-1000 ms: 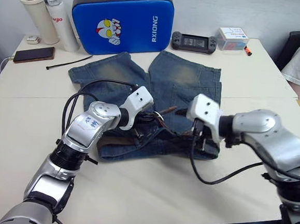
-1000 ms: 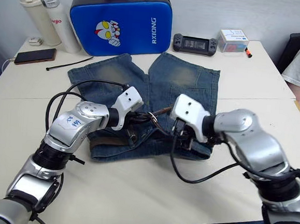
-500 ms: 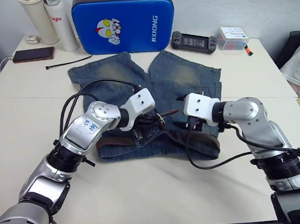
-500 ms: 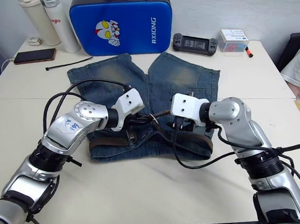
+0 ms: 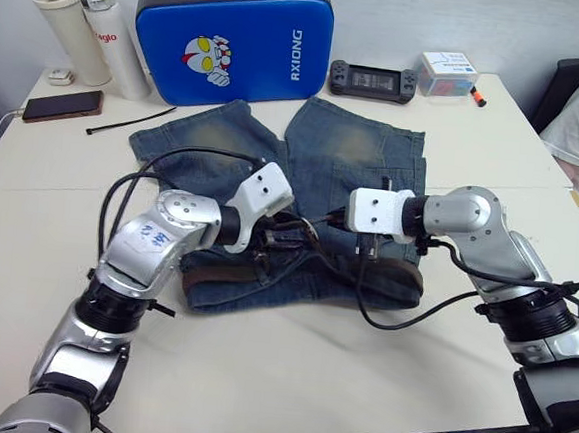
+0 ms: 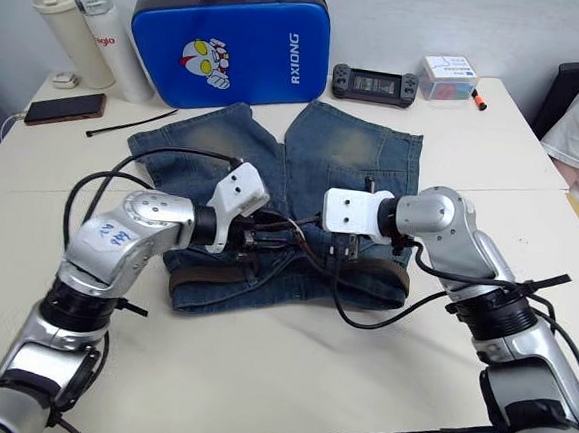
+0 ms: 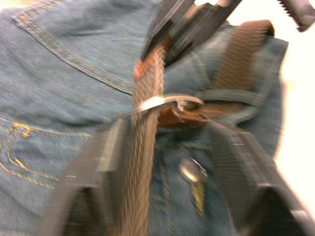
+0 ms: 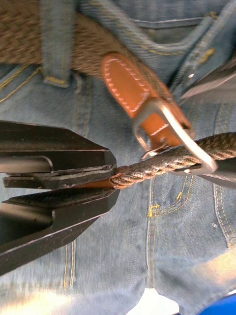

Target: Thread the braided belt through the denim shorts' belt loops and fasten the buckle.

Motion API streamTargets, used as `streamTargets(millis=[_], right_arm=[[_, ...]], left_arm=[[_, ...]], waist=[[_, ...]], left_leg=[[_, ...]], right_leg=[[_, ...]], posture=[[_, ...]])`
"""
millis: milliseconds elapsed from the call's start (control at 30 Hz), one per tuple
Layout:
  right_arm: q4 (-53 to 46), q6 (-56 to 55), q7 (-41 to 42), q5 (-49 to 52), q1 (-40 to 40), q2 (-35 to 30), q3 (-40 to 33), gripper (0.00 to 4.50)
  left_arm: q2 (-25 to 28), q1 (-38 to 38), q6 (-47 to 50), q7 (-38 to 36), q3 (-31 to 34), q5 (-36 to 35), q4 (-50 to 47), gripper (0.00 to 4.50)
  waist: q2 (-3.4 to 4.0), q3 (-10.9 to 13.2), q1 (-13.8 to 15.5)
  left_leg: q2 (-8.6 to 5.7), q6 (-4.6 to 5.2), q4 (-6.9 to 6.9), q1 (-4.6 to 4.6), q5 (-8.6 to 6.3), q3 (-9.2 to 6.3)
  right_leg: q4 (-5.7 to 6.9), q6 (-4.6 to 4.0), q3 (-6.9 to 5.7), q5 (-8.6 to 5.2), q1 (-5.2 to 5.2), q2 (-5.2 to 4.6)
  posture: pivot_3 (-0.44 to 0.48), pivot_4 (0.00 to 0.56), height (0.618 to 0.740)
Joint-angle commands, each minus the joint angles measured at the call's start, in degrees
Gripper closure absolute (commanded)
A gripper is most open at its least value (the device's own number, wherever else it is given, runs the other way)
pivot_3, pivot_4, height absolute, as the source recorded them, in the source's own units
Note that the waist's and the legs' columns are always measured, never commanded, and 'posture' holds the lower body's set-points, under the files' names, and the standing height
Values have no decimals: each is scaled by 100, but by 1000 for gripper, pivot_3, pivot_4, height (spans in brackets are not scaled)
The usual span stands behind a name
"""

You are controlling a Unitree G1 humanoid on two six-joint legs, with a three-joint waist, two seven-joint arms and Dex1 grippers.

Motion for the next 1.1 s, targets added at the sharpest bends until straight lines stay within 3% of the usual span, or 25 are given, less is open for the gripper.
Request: streamTargets(millis=[33,200,467,667,900,1000,1100], right_arm=[[4,-659,-15,-63,-80,-286,-461,4500],[228,-1191,-89,-163,-75,-610,-754,4500],[751,-1725,-205,-526,-243,-967,-963,4500],[472,-934,9,-193,-385,-743,-1035,4500],[-117,46,154,-17,-353,-370,-961,4500],[-187,170,168,-2,-334,-357,-977,4500],[-246,239,194,25,-311,-378,-1002,4500]], left_arm=[[404,76,174,-238,429,-266,-213,219],[680,134,125,-317,513,-306,-125,55],[410,-59,65,-173,492,-352,-24,55],[-250,-400,149,317,554,-409,120,55],[-1397,-900,325,1126,292,-243,430,55],[-1492,-905,327,1161,180,-243,477,830],[-1507,-876,371,1161,121,-269,459,2224]], waist=[[1,1,2],[1,1,27],[1,1,13],[0,1,16],[-1,2,33],[-1,1,18],[-1,1,9]], left_leg=[[0,0,0,0,0,0],[-2,0,1,-1,0,-2],[-1,0,1,-2,0,1],[0,0,5,-6,0,2],[0,0,7,-7,0,2],[0,0,5,-7,0,2],[2,0,4,-5,0,2]], right_leg=[[-1,0,0,0,0,0],[-1,0,0,0,3,-1],[1,0,1,0,1,-1],[0,0,0,0,0,-1],[2,0,-3,0,1,-1],[2,0,-2,0,1,-1],[3,0,-3,0,-1,1]], posture=[[0,150,664],[0,150,664],[0,150,664],[0,150,664],[0,150,664],[0,150,664],[0,150,664]])
